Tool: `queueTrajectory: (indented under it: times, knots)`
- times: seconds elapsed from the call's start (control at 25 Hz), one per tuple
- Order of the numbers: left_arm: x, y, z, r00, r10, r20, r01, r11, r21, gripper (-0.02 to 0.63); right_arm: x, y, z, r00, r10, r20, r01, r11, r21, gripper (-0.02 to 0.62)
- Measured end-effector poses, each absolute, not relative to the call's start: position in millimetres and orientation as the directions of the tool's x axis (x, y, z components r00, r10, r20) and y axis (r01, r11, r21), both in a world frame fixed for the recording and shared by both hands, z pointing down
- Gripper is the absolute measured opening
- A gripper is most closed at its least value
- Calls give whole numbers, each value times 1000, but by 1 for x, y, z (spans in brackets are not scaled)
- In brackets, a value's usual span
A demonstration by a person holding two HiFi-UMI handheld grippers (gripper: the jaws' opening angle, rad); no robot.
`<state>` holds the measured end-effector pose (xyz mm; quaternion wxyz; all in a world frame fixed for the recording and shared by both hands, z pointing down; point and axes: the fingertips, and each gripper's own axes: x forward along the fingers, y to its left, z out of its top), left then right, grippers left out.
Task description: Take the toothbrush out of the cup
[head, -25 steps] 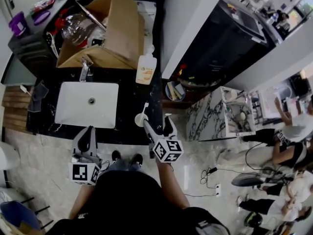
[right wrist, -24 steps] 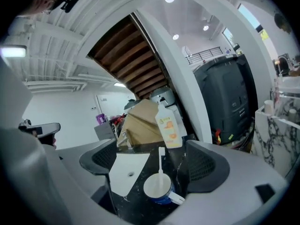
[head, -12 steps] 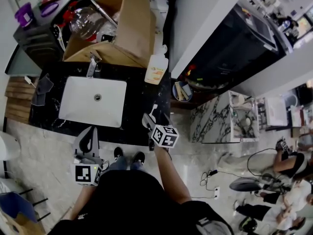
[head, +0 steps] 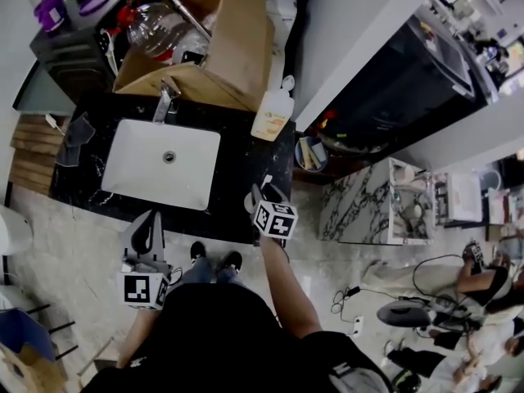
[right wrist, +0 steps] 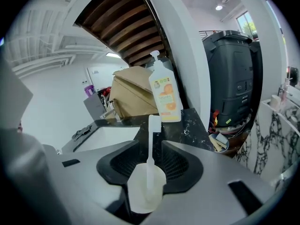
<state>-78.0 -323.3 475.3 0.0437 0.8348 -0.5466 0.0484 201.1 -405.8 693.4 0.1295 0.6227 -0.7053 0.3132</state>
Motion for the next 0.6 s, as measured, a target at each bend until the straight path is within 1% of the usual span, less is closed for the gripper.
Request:
queueTrajectory:
  times: [0.2,0.28,0.44,0.6]
  knots:
    - [-82,-325,475,388,-913,128,-921,-388,22,5,201,-405,695,-165,-785,597,-975,37,-220,99]
    - [-83,-325,479,387,-912,134,-921,-388,19,5,203,-404,695,-160,-787,596,-976,36,-215,59]
    - [-81,-326,482,391,-909,143,-919,-393,20,5,204,-405,695,-181,-793,581,-969,44,-242,43]
    - [-77,-327,481,403,-905,135,-915,-404,22,5,206,-404,692,-189,-804,563,-965,47,-256,41]
